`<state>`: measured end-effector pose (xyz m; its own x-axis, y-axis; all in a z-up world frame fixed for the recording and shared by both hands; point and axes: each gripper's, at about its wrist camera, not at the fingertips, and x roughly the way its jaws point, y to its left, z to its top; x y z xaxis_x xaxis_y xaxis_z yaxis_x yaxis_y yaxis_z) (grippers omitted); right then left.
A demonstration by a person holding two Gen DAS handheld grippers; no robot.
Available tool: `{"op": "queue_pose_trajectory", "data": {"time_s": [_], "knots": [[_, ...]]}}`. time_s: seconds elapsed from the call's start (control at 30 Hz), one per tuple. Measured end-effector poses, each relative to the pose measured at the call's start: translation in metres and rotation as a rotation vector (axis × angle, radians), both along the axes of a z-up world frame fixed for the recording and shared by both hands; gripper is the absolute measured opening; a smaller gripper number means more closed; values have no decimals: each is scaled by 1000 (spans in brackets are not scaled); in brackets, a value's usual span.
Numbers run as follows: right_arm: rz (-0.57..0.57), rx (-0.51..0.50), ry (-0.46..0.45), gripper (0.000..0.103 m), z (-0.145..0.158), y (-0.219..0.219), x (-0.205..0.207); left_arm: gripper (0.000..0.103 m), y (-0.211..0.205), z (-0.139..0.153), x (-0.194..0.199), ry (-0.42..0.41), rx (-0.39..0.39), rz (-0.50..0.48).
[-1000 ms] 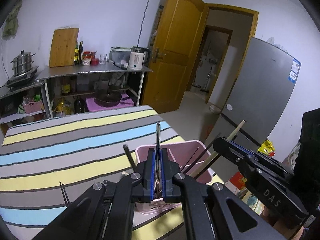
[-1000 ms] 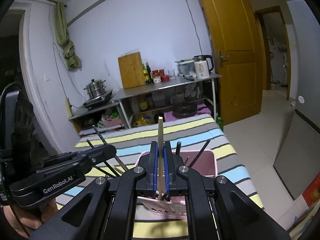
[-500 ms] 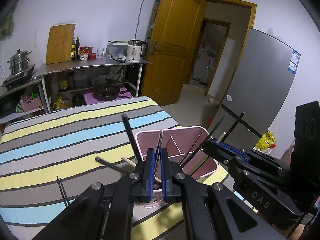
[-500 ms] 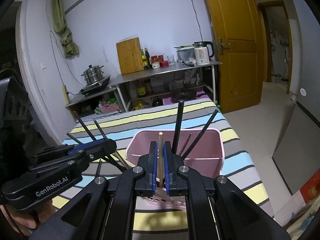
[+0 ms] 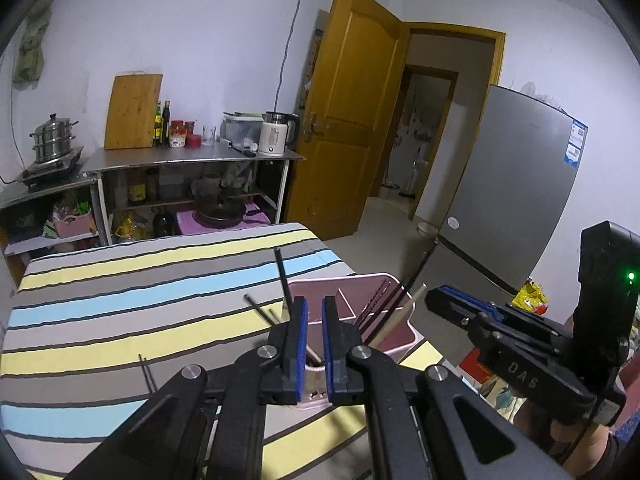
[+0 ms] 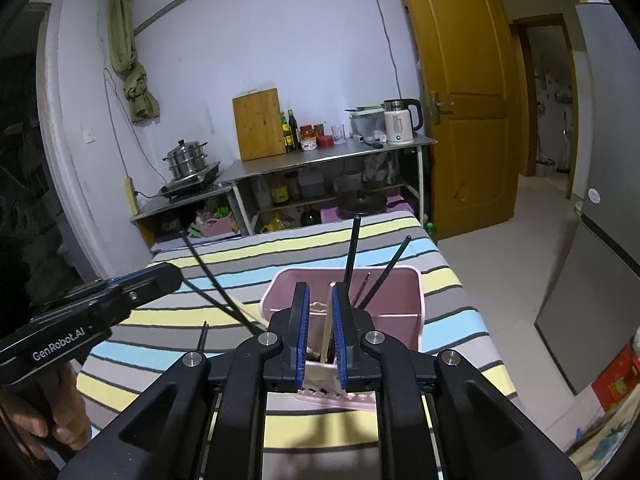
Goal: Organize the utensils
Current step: 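Move the open right tool back over the black chopsticks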
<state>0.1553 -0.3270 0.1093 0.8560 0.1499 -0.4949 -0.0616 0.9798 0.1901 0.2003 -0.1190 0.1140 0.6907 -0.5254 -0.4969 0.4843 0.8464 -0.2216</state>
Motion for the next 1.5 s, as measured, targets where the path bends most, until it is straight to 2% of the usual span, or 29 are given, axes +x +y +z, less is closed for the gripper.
{"op": "queue_pose_trajectory", "data": {"time_s": [0.3, 0.67, 1.1, 1.5], "knots": [[32, 0, -10, 12, 3, 13, -25, 6, 34, -1, -30, -13, -1, 42], [112, 7, 30, 12, -17, 37, -38, 6, 67, -31, -59, 26, 34, 114], [193, 11, 82, 12, -45, 63, -46, 6, 86, -67, -72, 97, 52, 149], [257, 21, 144, 12, -68, 80, -42, 6, 104, -101, -64, 183, 59, 207]]}}
